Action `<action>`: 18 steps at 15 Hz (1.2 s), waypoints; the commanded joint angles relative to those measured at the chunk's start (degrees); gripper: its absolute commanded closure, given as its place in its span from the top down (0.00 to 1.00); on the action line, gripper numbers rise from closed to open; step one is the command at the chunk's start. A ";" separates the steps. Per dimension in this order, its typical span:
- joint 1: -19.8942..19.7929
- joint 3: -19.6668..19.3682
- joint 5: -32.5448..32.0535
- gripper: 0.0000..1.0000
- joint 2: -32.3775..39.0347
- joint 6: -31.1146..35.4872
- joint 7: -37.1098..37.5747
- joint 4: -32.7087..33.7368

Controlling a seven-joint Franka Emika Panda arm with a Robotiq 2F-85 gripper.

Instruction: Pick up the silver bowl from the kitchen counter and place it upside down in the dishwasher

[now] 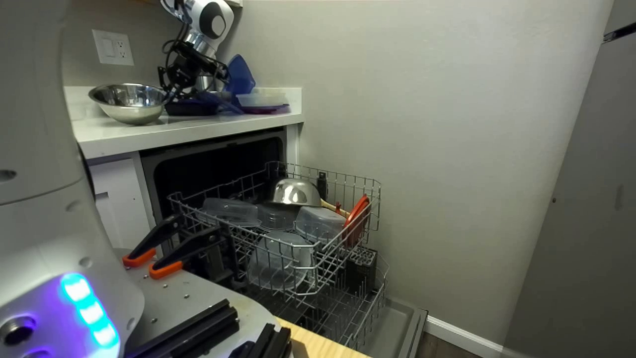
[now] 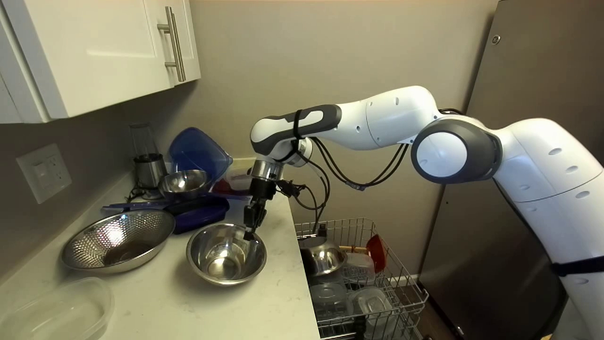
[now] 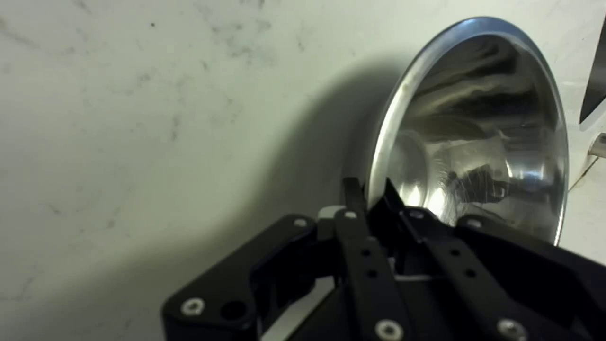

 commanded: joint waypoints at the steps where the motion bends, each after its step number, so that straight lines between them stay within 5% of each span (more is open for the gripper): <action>1: -0.19 -0.87 -0.16 0.03 -1.96 0.51 1.40 -1.27; 8: -0.61 -3.64 0.40 0.03 -7.88 5.11 2.50 -6.48; 14: 0.00 -9.22 0.38 0.03 -20.70 16.63 10.64 -21.31; 15: -5.04 -3.20 -3.68 0.03 -22.54 18.95 14.18 -23.67; 18: -7.52 -1.93 -6.38 0.03 -28.29 23.36 21.22 -31.37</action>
